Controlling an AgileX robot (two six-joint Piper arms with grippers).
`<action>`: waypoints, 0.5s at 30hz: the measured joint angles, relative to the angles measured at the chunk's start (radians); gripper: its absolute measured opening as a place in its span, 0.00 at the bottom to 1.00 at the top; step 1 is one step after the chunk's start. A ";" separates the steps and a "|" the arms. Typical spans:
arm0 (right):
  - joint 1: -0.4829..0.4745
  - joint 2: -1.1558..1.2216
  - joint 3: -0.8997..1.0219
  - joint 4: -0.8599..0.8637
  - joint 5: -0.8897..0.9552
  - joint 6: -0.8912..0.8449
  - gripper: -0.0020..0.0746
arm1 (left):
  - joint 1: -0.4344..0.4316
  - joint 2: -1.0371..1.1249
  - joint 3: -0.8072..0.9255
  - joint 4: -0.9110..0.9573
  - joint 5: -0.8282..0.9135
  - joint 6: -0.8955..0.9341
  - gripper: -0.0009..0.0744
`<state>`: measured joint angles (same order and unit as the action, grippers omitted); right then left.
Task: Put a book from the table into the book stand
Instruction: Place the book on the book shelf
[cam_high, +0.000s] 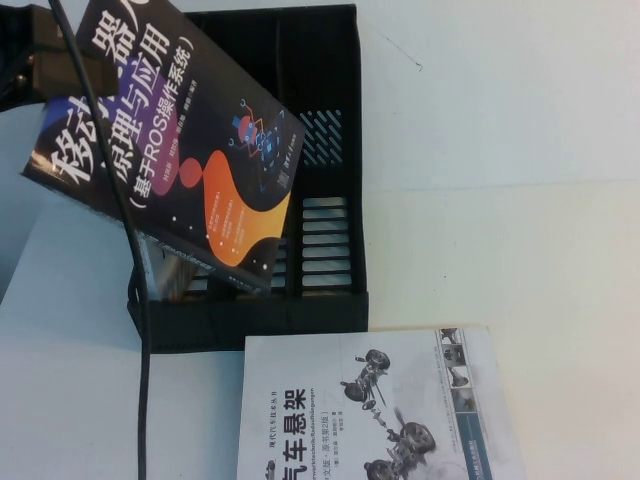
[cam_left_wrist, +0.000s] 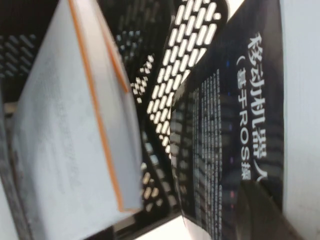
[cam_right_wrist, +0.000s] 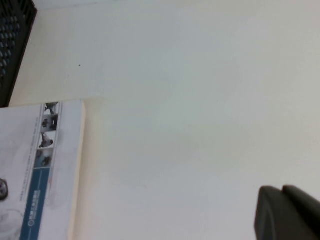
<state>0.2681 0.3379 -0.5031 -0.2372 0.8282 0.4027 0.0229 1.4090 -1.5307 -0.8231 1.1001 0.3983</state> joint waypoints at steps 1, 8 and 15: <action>0.000 0.000 0.000 0.000 0.003 0.000 0.03 | 0.000 0.014 -0.010 0.009 -0.002 -0.003 0.16; 0.000 0.000 0.000 0.002 0.017 0.000 0.03 | 0.000 0.075 -0.076 0.063 -0.038 -0.042 0.16; 0.000 0.000 0.000 0.010 0.017 0.000 0.03 | 0.000 0.129 -0.119 0.061 -0.059 -0.050 0.16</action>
<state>0.2681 0.3379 -0.5031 -0.2276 0.8456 0.4027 0.0229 1.5378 -1.6493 -0.7623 1.0407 0.3480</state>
